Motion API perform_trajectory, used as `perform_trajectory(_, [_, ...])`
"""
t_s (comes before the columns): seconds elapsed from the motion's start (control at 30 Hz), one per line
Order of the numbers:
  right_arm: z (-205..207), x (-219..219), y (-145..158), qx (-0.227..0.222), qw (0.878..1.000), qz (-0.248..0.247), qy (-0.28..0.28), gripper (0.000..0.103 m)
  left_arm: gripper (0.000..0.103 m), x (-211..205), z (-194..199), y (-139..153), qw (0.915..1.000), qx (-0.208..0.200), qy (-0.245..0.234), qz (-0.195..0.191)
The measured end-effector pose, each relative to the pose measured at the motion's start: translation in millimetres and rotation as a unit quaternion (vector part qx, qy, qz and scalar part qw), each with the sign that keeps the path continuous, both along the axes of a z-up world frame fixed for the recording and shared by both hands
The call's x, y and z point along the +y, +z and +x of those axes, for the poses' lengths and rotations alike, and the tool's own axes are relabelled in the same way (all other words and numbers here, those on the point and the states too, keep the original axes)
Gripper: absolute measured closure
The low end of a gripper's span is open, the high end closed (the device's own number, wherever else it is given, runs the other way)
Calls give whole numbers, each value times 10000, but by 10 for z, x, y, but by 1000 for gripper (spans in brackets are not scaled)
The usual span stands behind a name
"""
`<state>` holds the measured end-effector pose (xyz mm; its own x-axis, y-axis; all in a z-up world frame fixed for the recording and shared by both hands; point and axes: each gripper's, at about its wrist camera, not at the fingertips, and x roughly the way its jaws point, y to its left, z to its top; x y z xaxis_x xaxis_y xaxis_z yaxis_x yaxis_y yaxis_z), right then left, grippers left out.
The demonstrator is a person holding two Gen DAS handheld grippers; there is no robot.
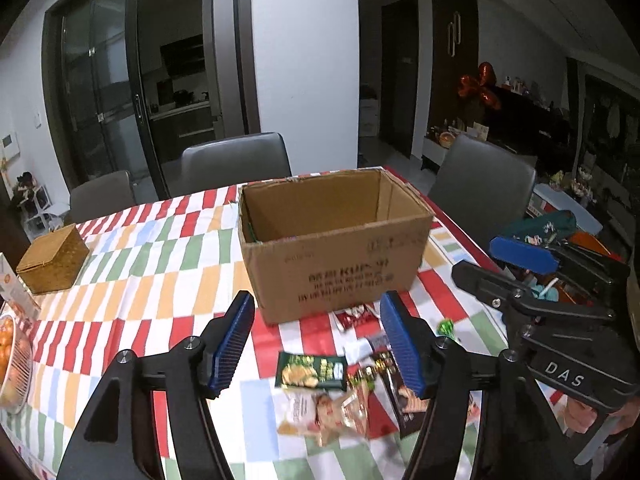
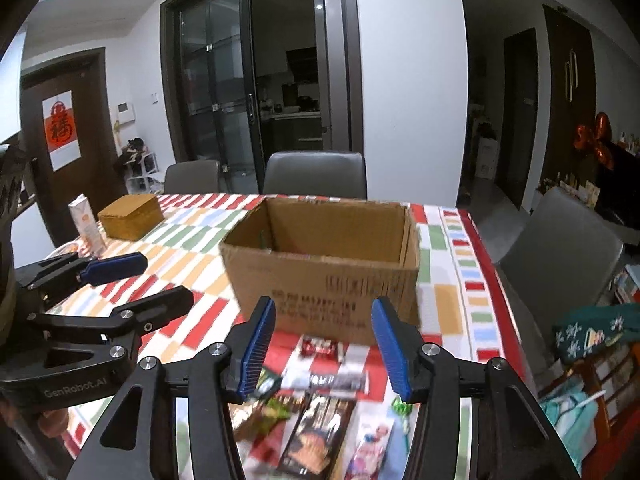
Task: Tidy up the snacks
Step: 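Grasp the Fortune Biscuits bag with the left tool while the right tool grasps the pink Lotso candy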
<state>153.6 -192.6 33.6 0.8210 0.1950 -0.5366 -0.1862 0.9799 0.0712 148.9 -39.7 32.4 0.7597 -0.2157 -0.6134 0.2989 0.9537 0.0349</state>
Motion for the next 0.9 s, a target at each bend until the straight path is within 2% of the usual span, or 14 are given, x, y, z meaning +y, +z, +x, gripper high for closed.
perform_trajectory(0.17, [-208,-11,-154,209,9997,121,10,52,35,0,-226,-128,10000,50,13,22])
perform_trajectory(0.5, [-442,-53,-523,730,9970,188,-164,51,35,-12,-450,-569,9982,607,11,13])
perform_trajectory(0.9, [-429,-127,-1045,1558,9857,523,-381,51,35,-41,-387,-1072,9916,1284,115,36])
